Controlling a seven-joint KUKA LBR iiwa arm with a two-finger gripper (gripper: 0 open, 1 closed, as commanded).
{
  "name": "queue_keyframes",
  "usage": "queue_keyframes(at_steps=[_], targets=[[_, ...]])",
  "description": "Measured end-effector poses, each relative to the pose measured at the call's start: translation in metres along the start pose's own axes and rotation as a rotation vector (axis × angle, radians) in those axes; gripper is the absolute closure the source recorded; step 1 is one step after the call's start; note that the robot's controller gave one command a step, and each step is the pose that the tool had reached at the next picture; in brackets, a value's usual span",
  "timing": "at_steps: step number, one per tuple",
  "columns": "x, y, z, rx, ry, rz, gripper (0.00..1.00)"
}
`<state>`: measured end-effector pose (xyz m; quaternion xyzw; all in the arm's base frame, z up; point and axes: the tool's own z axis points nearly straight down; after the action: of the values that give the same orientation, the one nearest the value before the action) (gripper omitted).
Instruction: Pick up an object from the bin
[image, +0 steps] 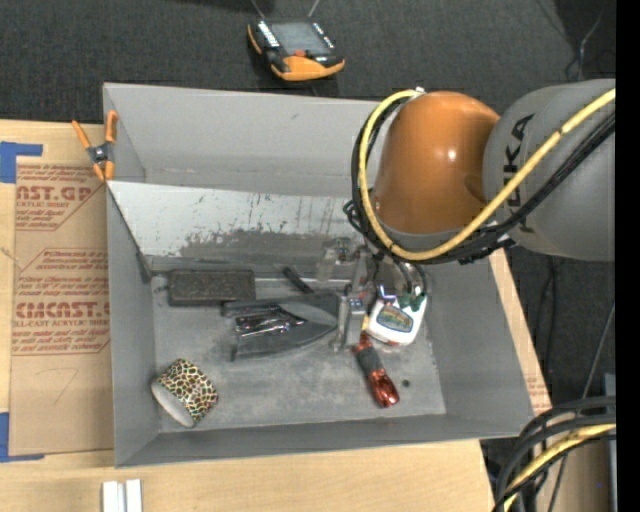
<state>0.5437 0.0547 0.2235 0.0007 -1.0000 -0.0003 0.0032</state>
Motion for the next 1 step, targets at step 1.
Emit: queue_keyframes(at_steps=[1], targets=[[-0.0014,-0.0004,-0.0048,-0.001,-0.008,0.002,0.0]])
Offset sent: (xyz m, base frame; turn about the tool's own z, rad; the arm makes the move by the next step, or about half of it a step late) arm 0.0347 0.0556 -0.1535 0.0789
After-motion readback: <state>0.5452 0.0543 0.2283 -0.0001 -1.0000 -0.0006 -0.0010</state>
